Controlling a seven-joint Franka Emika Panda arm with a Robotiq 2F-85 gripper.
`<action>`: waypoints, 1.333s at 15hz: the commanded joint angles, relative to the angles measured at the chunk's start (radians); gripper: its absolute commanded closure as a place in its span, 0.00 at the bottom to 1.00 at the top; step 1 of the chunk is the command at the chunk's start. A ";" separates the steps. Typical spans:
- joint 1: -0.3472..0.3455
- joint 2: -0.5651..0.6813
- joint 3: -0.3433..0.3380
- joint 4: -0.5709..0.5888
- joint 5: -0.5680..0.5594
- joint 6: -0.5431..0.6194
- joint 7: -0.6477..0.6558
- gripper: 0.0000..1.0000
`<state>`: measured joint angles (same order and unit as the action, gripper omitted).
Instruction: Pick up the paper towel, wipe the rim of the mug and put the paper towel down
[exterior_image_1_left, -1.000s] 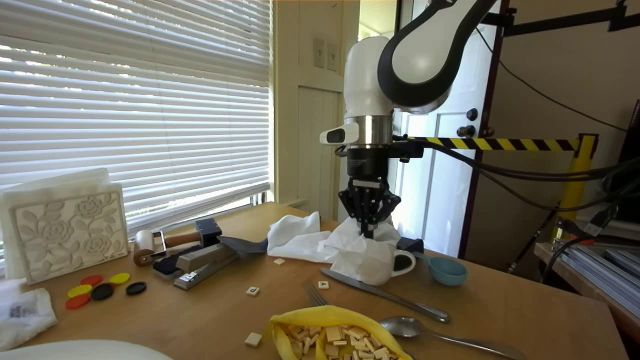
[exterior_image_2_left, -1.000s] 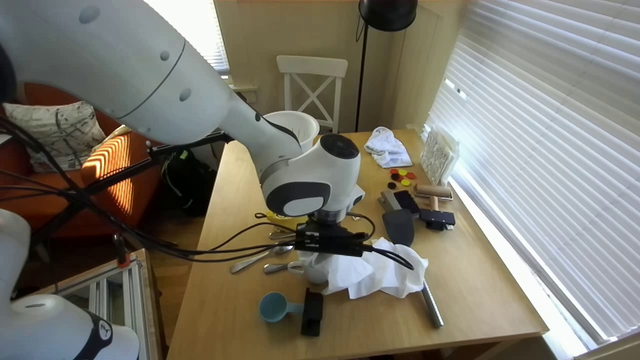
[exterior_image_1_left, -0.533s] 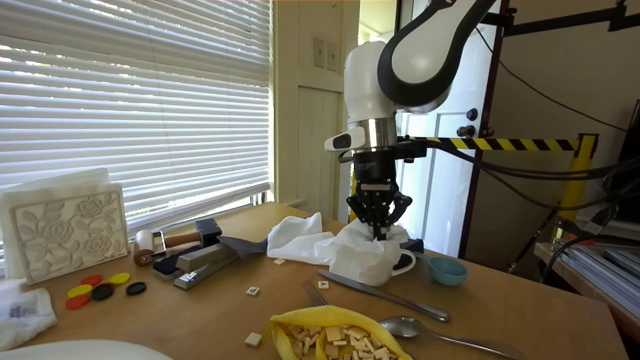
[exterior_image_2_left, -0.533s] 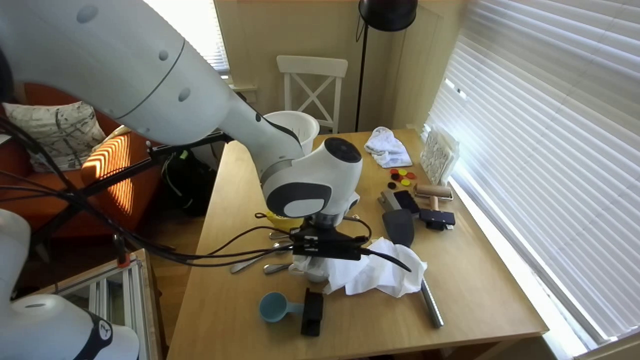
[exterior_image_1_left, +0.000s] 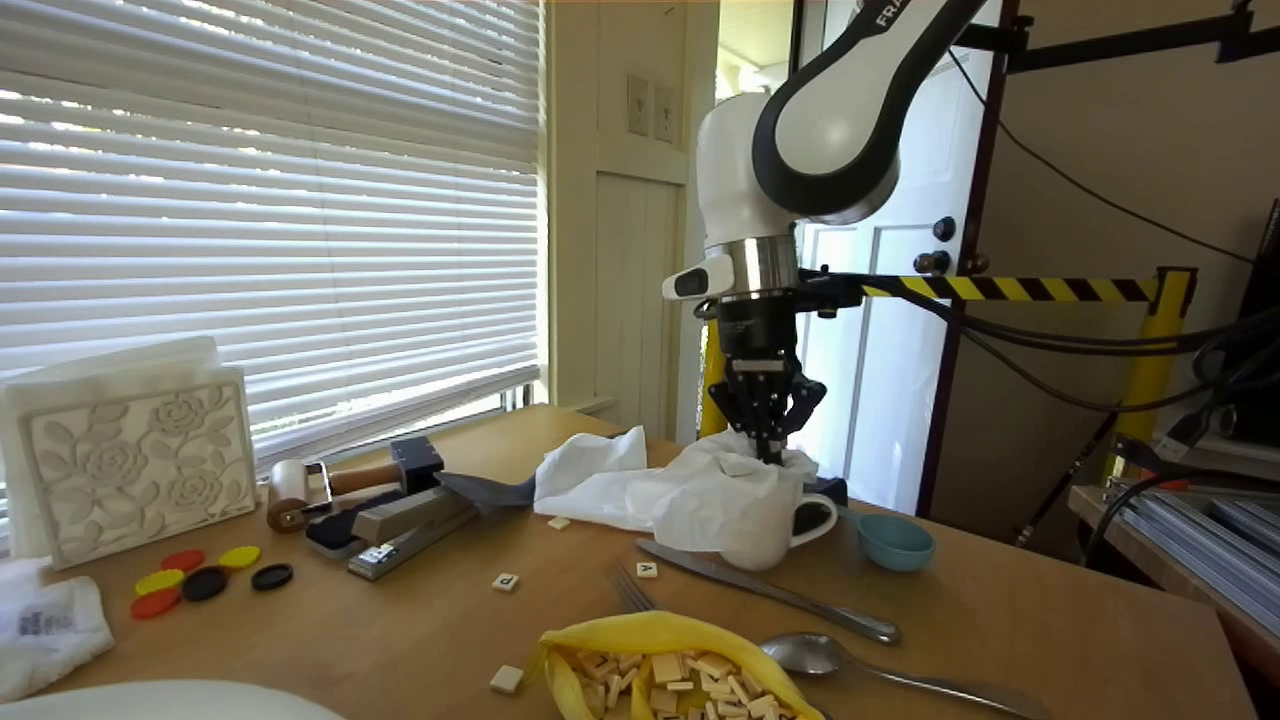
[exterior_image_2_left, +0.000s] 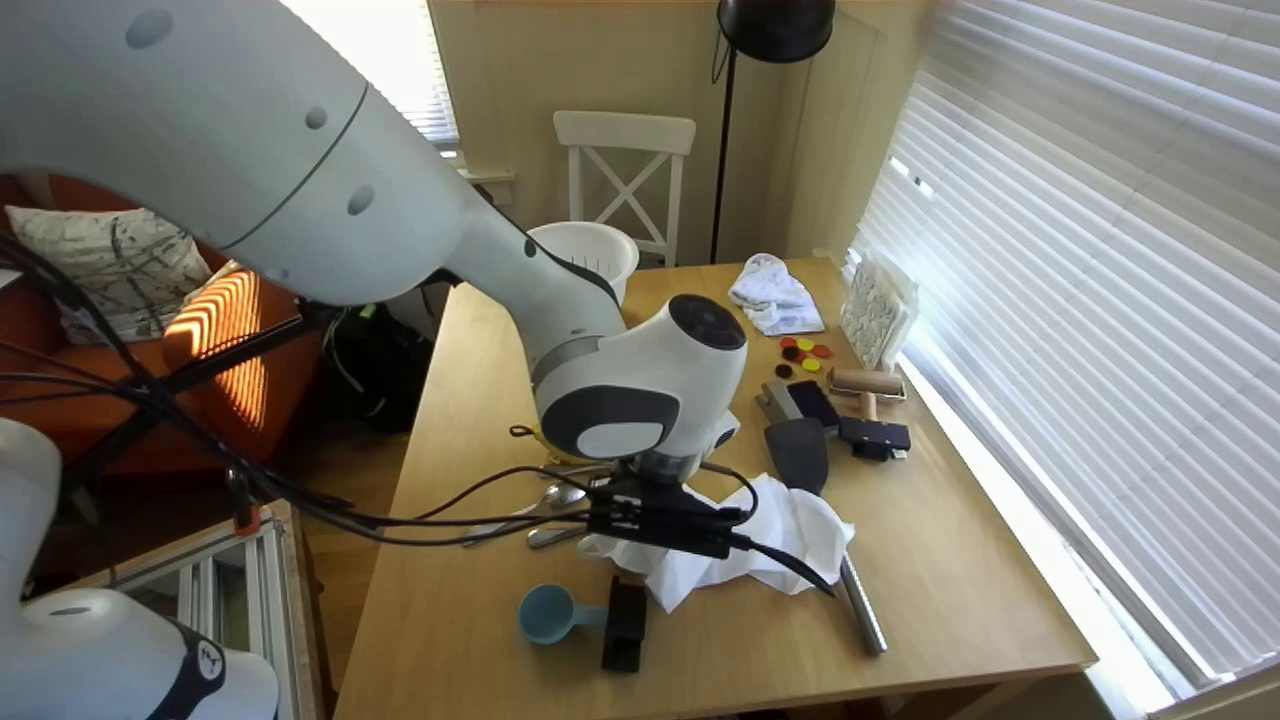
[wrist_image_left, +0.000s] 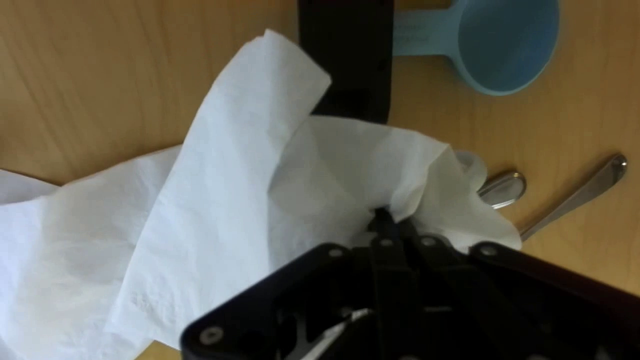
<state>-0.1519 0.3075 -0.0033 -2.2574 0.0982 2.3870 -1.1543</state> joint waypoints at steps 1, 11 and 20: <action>0.004 0.007 -0.013 0.019 -0.030 0.020 0.070 1.00; 0.002 0.020 0.046 0.024 0.000 0.157 0.055 1.00; 0.011 -0.038 0.066 -0.010 -0.024 0.078 0.058 1.00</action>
<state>-0.1483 0.3081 0.0771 -2.2468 0.0963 2.5104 -1.1188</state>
